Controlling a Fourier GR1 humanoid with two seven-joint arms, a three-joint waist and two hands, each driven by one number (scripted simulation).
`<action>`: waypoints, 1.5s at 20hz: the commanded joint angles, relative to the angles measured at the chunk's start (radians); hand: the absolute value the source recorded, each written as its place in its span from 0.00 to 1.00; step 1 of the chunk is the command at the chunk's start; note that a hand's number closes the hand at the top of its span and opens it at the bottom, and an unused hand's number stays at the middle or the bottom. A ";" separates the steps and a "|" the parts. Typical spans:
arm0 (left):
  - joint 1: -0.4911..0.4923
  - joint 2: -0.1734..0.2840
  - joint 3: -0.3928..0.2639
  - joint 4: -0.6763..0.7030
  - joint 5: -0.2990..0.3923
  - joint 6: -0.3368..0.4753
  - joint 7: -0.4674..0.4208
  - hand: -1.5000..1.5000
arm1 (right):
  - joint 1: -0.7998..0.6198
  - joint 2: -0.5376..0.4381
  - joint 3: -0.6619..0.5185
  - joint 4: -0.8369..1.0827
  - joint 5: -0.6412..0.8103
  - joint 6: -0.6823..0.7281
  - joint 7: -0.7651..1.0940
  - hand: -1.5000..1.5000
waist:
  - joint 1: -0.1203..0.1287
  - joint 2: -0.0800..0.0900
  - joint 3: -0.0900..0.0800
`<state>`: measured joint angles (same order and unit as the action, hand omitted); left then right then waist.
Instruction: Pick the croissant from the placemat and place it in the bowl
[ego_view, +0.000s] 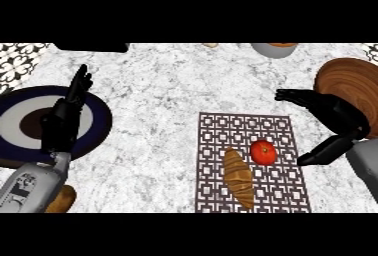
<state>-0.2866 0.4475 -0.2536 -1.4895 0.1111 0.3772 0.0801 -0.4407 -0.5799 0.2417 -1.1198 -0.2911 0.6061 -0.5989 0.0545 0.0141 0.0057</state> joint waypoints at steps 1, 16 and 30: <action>-0.022 -0.003 0.015 0.005 -0.019 0.020 0.019 0.50 | -0.087 -0.074 0.043 0.024 0.144 0.122 -0.164 0.00 | -0.018 -0.005 -0.003; 0.020 -0.001 0.048 -0.057 -0.050 0.006 0.092 0.50 | -0.203 -0.013 0.363 -0.130 0.528 -0.005 -0.038 0.00 | -0.050 -0.015 -0.006; 0.123 -0.016 0.107 -0.085 -0.066 -0.073 0.030 0.50 | -0.200 0.120 0.483 -0.085 0.809 -0.037 0.128 0.00 | -0.042 -0.014 -0.006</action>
<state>-0.2288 0.4223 -0.1654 -1.5444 0.0458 0.3314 0.1325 -0.6432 -0.5142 0.7098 -1.2540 0.4387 0.5662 -0.4894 0.0063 0.0004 -0.0001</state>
